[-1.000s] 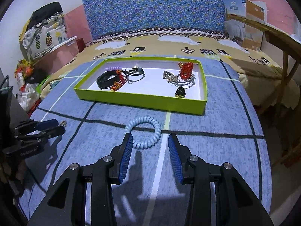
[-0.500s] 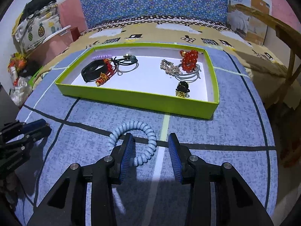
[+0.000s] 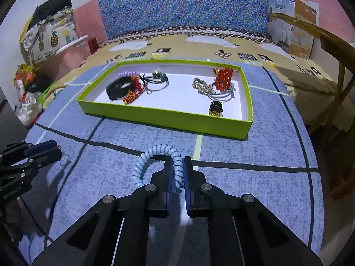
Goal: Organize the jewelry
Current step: 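Grasp the gold ring with the left tool while the right grasps the light blue coil hair tie, then carry the gold ring into the green box while the right tool carries the coil hair tie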
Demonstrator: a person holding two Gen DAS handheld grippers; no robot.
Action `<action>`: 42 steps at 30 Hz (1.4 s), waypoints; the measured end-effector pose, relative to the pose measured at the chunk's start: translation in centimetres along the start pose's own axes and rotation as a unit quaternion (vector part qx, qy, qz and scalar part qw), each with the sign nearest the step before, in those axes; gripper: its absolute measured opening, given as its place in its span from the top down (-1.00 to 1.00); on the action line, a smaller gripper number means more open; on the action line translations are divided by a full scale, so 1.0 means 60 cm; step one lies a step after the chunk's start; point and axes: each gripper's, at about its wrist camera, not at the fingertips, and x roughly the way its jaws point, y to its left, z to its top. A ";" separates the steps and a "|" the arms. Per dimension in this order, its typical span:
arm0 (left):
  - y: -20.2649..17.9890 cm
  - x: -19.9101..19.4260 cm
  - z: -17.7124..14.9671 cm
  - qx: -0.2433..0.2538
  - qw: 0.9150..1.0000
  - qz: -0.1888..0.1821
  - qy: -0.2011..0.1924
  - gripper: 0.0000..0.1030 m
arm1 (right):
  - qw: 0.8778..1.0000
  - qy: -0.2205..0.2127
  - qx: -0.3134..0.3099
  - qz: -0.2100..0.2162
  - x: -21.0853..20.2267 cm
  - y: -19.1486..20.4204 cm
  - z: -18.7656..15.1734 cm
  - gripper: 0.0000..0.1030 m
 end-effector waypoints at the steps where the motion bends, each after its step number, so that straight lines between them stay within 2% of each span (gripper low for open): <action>1: -0.001 -0.003 0.002 0.001 1.000 -0.001 -0.003 0.55 | 1.000 -0.004 0.001 0.001 -0.004 0.001 0.001 0.82; 8: -0.008 -0.022 0.020 0.008 1.000 -0.007 -0.022 0.55 | 0.999 -0.031 0.007 0.005 -0.032 -0.001 0.012 0.82; 22: -0.030 -0.002 0.090 0.040 0.998 -0.007 -0.052 0.55 | 0.998 -0.052 0.023 0.005 -0.042 -0.024 0.051 0.82; 35: -0.041 0.067 0.160 0.058 0.997 -0.013 -0.051 0.55 | 0.998 -0.045 0.038 -0.009 0.010 -0.067 0.112 0.82; 42: -0.023 0.092 0.164 0.054 0.998 -0.009 -0.044 0.55 | 0.999 -0.031 0.032 -0.005 0.051 -0.064 0.132 0.82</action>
